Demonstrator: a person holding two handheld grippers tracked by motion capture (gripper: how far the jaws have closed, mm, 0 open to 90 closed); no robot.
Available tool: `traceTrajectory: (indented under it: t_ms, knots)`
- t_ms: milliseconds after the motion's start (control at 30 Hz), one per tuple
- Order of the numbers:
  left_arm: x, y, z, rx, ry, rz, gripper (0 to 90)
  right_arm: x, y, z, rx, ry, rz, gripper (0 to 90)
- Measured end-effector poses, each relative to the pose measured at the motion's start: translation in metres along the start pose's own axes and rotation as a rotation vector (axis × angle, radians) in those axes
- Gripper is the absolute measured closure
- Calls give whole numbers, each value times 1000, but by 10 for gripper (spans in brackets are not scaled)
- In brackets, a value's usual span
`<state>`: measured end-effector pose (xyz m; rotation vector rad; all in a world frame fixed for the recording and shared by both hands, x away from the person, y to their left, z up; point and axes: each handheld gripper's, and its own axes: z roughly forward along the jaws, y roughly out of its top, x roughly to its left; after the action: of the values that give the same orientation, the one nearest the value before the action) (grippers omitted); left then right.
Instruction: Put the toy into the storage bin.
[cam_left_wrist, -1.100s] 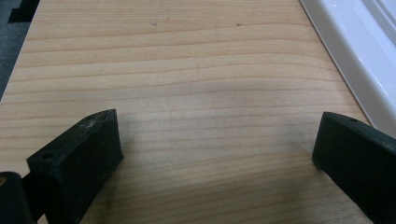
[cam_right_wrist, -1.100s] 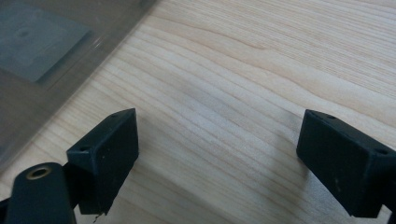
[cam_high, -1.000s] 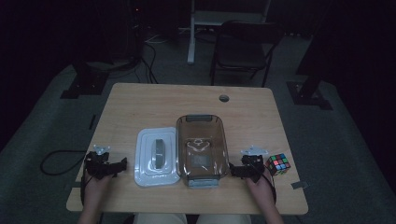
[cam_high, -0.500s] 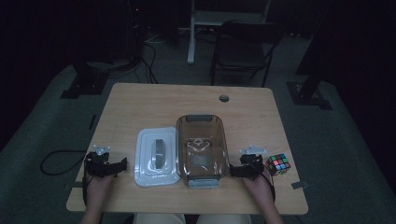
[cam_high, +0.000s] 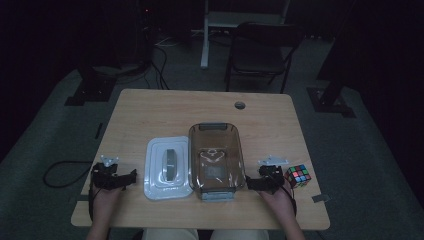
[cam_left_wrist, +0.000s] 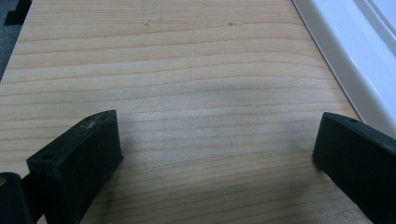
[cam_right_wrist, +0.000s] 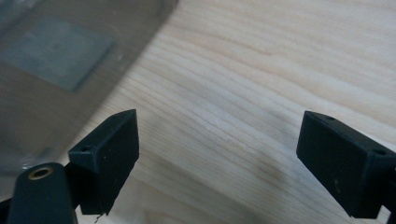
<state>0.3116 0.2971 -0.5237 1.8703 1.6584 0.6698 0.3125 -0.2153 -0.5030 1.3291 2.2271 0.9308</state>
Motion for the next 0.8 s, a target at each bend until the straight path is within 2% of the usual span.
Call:
traceTrajectory:
  t_ms: [33, 67, 167, 233, 367, 400, 467, 600, 800]
  knots:
    - [0, 0, 0, 0, -5, 7, 18, -1, 1, -10, -29, -11, -1, 131]
    - [0, 0, 0, 0, -5, 6, 19, -3, 1, -14, -48, -3, 10, 135]
    - [0, 0, 0, 0, -4, 6, 19, -6, 0, -22, -70, -3, 29, 137]
    - [0, 0, 0, 0, -4, 5, 18, -10, -3, -34, -100, -21, 32, 137]
    - [-1, 0, 0, 0, -2, 3, 18, -16, -5, -44, -121, -44, 37, 137]
    - [-1, 0, 0, 0, -1, 2, 18, -21, -8, -50, -143, -66, 43, 144]
    - [-1, 0, 0, 0, 0, 0, 18, -26, -12, -55, -167, -74, 57, 145]
    - [-1, 0, 0, 0, 0, 0, 18, -35, -20, -64, -171, -106, 86, 145]
    - [-1, 0, 0, 0, 0, 0, 18, -56, -34, -76, -177, -179, 137, 144]
